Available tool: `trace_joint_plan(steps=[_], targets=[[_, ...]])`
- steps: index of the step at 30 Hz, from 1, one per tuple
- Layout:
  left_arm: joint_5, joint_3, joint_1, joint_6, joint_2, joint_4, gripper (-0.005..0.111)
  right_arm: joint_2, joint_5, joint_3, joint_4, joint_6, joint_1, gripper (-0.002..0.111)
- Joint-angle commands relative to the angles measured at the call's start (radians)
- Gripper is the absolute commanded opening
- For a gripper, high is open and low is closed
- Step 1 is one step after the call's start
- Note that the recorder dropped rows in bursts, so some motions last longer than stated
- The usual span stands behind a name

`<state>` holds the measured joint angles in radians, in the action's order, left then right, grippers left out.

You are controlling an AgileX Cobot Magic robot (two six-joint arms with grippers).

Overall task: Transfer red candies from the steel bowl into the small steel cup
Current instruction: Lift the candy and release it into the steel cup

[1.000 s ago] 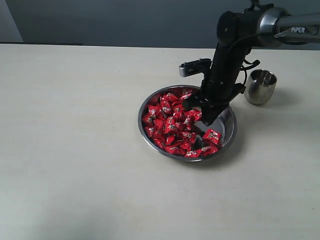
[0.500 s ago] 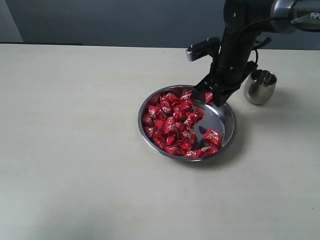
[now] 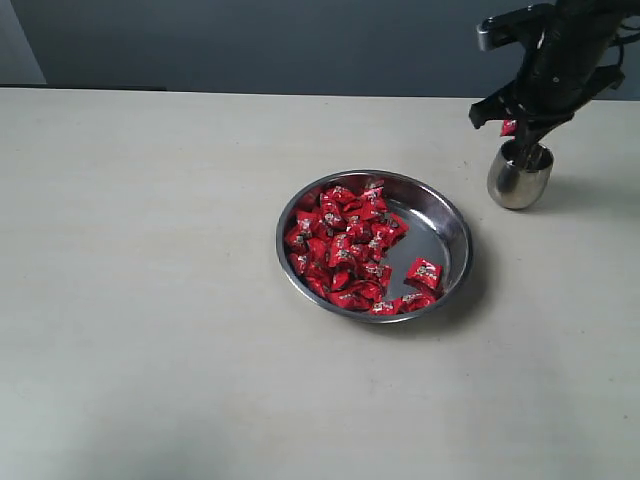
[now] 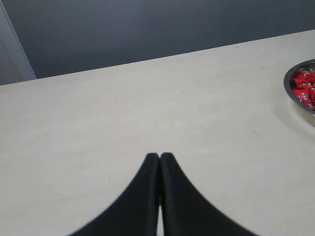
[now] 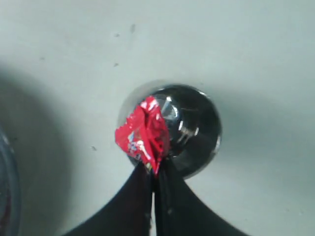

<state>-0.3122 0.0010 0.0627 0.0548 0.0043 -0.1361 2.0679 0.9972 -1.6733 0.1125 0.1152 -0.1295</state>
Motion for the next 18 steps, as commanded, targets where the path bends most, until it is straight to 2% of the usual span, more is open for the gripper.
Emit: trace_joint_plan(steps=[1,12,18], targets=[[0.004,-0.001,0.01,0.006,-0.004,0.0,0.0,-0.002,-0.015,-0.008,0.006,-0.003,0.052,-0.001],[0.004,-0.001,0.01,0.006,-0.004,0.0,0.0,0.019,-0.046,-0.008,-0.034,0.009,0.071,0.0],[0.004,-0.001,0.01,0.006,-0.004,0.0,0.0,0.019,-0.039,-0.008,-0.034,0.019,0.071,0.026]])
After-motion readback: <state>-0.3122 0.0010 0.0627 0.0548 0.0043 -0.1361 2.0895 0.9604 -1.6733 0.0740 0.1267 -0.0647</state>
